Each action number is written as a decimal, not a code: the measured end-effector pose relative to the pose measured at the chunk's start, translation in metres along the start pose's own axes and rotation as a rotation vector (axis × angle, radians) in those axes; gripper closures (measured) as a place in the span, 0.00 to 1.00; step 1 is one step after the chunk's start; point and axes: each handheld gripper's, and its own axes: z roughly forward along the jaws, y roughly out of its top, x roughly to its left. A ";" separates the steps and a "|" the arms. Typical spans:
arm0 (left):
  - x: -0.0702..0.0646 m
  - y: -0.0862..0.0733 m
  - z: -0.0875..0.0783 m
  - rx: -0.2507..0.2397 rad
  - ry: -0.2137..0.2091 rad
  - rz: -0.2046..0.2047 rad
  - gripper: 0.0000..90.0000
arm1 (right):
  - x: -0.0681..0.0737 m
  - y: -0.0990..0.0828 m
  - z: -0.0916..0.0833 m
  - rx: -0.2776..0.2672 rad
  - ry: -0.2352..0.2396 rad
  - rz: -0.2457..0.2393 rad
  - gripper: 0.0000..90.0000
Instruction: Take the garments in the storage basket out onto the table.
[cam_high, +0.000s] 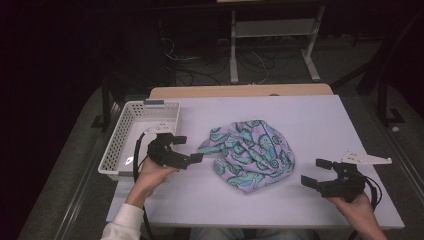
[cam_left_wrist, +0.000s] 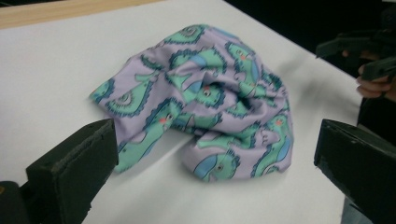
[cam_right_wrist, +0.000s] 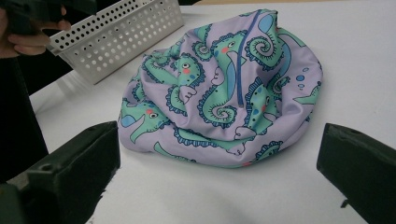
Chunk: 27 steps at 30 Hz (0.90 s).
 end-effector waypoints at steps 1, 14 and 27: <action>0.000 -0.005 -0.002 -0.003 0.012 0.005 0.00 | 0.000 0.000 0.000 0.001 0.000 0.001 0.00; -0.008 -0.045 -0.020 -0.029 0.083 0.037 0.00 | 0.000 0.000 0.000 0.001 -0.001 -0.001 0.00; -0.012 -0.052 -0.029 -0.049 0.104 0.051 0.00 | 0.000 0.001 -0.001 -0.004 0.001 0.000 0.00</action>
